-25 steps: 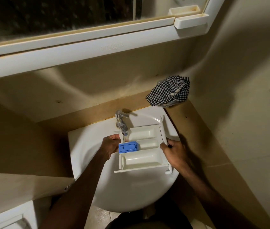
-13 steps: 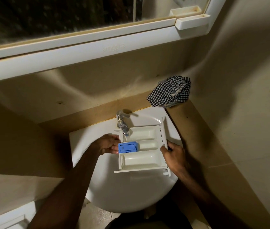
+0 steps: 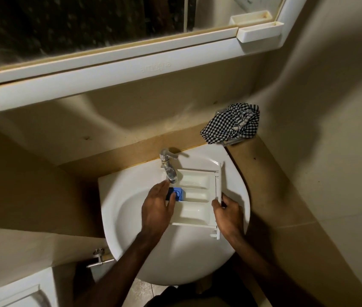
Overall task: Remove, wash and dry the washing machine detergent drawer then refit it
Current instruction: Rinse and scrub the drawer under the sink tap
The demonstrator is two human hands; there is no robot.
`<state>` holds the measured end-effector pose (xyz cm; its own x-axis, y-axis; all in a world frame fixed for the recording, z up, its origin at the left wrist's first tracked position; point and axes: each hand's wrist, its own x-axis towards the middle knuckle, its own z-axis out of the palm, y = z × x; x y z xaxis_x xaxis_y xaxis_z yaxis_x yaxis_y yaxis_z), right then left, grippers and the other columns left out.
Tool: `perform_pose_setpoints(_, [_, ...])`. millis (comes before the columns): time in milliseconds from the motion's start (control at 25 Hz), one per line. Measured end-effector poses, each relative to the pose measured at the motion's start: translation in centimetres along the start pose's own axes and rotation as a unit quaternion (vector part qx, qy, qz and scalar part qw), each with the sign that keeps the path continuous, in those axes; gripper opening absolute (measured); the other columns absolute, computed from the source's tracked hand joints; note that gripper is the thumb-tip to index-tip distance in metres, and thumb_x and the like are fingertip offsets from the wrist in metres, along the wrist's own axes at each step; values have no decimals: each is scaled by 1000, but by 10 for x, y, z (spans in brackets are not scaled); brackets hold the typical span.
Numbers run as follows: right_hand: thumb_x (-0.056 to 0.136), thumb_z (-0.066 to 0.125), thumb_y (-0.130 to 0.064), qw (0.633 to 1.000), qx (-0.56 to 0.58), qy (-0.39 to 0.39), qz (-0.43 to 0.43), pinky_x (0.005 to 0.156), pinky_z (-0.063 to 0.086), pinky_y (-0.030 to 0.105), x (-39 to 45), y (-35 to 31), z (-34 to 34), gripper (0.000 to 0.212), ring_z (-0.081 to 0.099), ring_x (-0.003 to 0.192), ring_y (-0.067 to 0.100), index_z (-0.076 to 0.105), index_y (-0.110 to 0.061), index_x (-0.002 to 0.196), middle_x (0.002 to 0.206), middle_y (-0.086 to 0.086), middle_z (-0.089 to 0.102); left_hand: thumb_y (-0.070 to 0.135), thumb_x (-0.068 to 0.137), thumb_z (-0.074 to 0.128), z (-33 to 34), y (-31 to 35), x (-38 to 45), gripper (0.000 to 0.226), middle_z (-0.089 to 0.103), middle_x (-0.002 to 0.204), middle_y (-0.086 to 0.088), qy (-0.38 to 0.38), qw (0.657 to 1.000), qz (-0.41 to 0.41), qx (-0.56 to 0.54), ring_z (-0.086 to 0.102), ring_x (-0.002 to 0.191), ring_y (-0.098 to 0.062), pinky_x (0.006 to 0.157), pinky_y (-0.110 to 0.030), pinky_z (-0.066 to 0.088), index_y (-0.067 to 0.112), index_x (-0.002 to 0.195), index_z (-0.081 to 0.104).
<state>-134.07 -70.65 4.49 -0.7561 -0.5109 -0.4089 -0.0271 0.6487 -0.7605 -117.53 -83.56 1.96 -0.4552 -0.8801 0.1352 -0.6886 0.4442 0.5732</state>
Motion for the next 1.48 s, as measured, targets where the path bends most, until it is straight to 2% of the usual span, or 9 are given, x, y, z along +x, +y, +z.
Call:
perform_pose_setpoints(120, [77, 58, -44, 1000, 21, -15, 17, 73, 60, 42, -2, -11, 10, 30, 72, 80, 28, 73, -23, 91, 77, -6, 71, 34, 104, 49, 0, -15, 6, 43, 62, 142, -5, -34, 992, 76, 99, 53, 135, -28, 111, -44, 47, 15, 140, 60])
perform_pose_setpoints(400, [70, 56, -46, 999, 35, -25, 20, 73, 62, 43, 6, -14, 23, 25, 69, 71, 28, 68, -25, 77, 66, -9, 65, 41, 106, 36, -12, -26, 38, 37, 66, 119, 1, -74, 970, 143, 181, 52, 123, -27, 99, -44, 46, 23, 122, 65])
perform_pose_setpoints(600, [88, 66, -23, 998, 31, -23, 52, 60, 46, 29, 12, -15, 2, 28, 61, 62, 23, 64, -18, 60, 55, -6, 62, 26, 105, 51, -17, -30, 51, 22, 63, 119, -2, 35, 988, -82, -129, 59, 104, -18, 84, -28, 43, 15, 117, 65])
perform_pose_setpoints(680, [87, 67, -26, 996, 26, -27, 77, 62, 48, 31, 19, -14, -10, 28, 67, 66, 26, 70, -10, 64, 58, 2, 69, 26, 103, 57, -10, -47, 61, 27, 68, 117, 7, -14, 974, -115, -193, 63, 102, -12, 87, -31, 50, 19, 128, 65])
perform_pose_setpoints(760, [85, 66, -30, 995, 12, -50, 82, 64, 49, 33, 22, -15, -19, 32, 67, 65, 26, 69, -6, 64, 59, 3, 70, 24, 100, 63, -2, -56, 68, 28, 68, 88, 22, -110, 958, -100, -246, 61, 82, -3, 81, -31, 51, 30, 127, 68])
perform_pose_setpoints(960, [81, 66, -30, 991, -47, -87, 88, 61, 37, 36, 26, -21, -29, 45, 47, 54, 19, 47, -18, 41, 45, -6, 48, 15, 78, 87, 0, -60, 75, 18, 76, 79, -7, -114, 930, -161, -312, 61, 65, -23, 65, -36, 57, 28, 89, 82])
perform_pose_setpoints(1120, [74, 65, -36, 988, -66, -106, 96, 63, 39, 38, 29, -23, -39, 38, 55, 62, 26, 54, -17, 44, 51, -1, 56, 16, 74, 88, -1, -65, 73, 20, 74, 81, -23, -174, 895, -199, -360, 58, 66, -30, 58, -29, 52, 8, 91, 83])
perform_pose_setpoints(1280, [82, 66, -29, 988, -89, -100, 80, 65, 38, 36, 31, -29, -42, 49, 47, 63, 21, 52, -21, 36, 51, -7, 49, 26, 90, 76, -2, -65, 67, 7, 78, 82, -5, -187, 920, -167, -302, 71, 73, -25, 59, -29, 54, 24, 95, 81])
perform_pose_setpoints(1480, [80, 64, -36, 983, -115, -130, 65, 68, 43, 36, 24, -32, -33, 40, 56, 68, 22, 60, -22, 42, 59, -3, 57, 59, 89, 67, -6, -47, 71, 31, 75, 88, 9, -201, 979, -19, 5, 65, 82, -14, 69, -30, 46, 31, 93, 79])
